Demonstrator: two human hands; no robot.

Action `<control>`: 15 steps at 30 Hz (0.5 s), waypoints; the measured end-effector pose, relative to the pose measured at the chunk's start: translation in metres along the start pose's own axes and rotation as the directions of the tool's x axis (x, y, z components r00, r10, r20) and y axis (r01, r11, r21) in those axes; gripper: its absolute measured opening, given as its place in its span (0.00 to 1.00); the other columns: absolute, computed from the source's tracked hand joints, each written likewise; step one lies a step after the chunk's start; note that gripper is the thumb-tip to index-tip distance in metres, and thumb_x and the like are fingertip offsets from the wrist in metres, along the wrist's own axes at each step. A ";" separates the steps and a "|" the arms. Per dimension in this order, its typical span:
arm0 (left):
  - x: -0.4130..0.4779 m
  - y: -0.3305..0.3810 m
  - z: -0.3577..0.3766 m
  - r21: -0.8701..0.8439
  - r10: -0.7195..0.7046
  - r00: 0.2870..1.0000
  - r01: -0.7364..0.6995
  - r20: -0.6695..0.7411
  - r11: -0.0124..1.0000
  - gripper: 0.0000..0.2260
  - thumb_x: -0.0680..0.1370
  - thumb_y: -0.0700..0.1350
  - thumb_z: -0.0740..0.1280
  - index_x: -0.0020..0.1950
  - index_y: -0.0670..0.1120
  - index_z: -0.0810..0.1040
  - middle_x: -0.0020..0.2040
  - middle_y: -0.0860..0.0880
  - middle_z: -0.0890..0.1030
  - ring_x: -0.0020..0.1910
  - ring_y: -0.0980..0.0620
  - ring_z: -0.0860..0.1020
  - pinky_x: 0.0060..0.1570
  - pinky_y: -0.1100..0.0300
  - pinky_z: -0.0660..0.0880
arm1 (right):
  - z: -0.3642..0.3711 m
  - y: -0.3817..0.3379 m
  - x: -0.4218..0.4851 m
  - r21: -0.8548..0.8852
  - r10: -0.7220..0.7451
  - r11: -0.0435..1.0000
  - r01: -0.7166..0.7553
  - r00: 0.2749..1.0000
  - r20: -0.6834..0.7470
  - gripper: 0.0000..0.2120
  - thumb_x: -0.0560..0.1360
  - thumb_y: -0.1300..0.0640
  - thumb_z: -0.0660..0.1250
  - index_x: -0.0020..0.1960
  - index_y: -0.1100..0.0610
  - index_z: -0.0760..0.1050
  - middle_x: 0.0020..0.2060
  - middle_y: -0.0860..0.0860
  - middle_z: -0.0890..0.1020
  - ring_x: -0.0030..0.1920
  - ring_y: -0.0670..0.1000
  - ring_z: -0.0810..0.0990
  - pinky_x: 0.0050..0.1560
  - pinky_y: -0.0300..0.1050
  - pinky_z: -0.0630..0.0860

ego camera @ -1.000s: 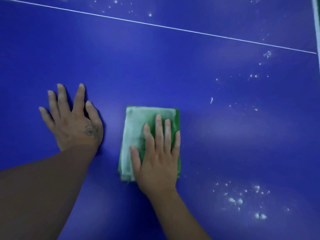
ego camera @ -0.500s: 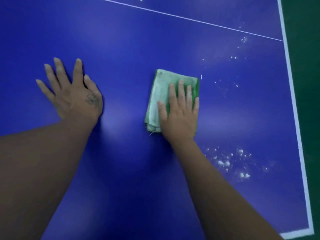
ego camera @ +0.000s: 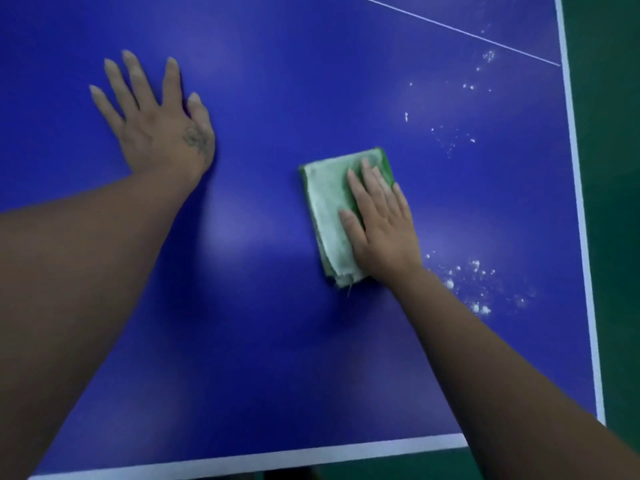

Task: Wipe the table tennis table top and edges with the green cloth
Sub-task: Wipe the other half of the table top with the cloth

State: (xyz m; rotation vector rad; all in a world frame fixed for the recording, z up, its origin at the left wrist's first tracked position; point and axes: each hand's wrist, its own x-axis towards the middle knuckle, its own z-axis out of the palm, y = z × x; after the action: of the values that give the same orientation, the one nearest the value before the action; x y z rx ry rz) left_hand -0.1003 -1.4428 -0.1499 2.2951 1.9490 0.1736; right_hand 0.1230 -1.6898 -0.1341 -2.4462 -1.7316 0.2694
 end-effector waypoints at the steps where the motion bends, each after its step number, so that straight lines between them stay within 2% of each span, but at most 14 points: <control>1: -0.001 -0.003 -0.002 0.003 0.006 1.000 -0.006 0.015 1.000 0.31 0.87 0.61 0.42 0.89 0.54 0.51 0.89 0.40 0.46 0.88 0.36 0.43 0.84 0.33 0.40 | 0.001 -0.003 0.006 -0.008 0.042 0.999 -0.042 0.999 0.003 0.29 0.89 0.45 0.56 0.88 0.50 0.55 0.88 0.48 0.53 0.88 0.48 0.50 0.87 0.55 0.46; 4: -0.019 -0.005 -0.003 0.038 0.066 0.996 -0.069 0.068 0.997 0.32 0.86 0.63 0.39 0.89 0.53 0.47 0.89 0.42 0.44 0.88 0.39 0.42 0.85 0.36 0.41 | 0.008 -0.021 -0.002 -0.021 0.147 0.989 -0.148 0.988 -0.045 0.30 0.89 0.46 0.54 0.89 0.51 0.53 0.88 0.48 0.52 0.88 0.49 0.49 0.87 0.56 0.46; 7: -0.065 -0.003 -0.006 0.008 0.147 0.988 -0.148 0.056 0.989 0.32 0.88 0.62 0.42 0.89 0.49 0.50 0.89 0.41 0.48 0.88 0.40 0.45 0.85 0.37 0.43 | 0.016 -0.046 -0.046 -0.009 0.175 0.984 -0.176 0.981 -0.090 0.31 0.89 0.45 0.54 0.88 0.55 0.56 0.88 0.50 0.55 0.88 0.51 0.51 0.86 0.60 0.51; 11: -0.152 0.013 -0.006 -0.017 0.222 0.975 -0.222 0.007 0.975 0.29 0.89 0.57 0.50 0.89 0.46 0.55 0.88 0.39 0.53 0.88 0.39 0.49 0.85 0.37 0.47 | 0.028 -0.056 -0.150 0.039 0.037 0.999 -0.033 0.995 -0.098 0.30 0.88 0.45 0.58 0.87 0.54 0.59 0.88 0.50 0.58 0.88 0.53 0.55 0.84 0.63 0.60; 15: -0.209 0.041 0.000 0.010 0.201 0.979 -0.201 0.045 0.979 0.30 0.89 0.58 0.50 0.89 0.46 0.54 0.89 0.40 0.51 0.88 0.40 0.48 0.85 0.37 0.48 | 0.020 -0.010 -0.202 0.033 -0.174 0.984 0.175 0.984 -0.022 0.30 0.87 0.44 0.62 0.86 0.52 0.63 0.87 0.48 0.61 0.86 0.53 0.60 0.81 0.64 0.65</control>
State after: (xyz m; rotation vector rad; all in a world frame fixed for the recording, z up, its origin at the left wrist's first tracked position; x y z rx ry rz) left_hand -0.0938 -1.6553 -0.1440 2.4811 1.7010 0.1272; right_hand 0.0433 -1.8772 -0.1378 -2.2472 -1.9018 0.2538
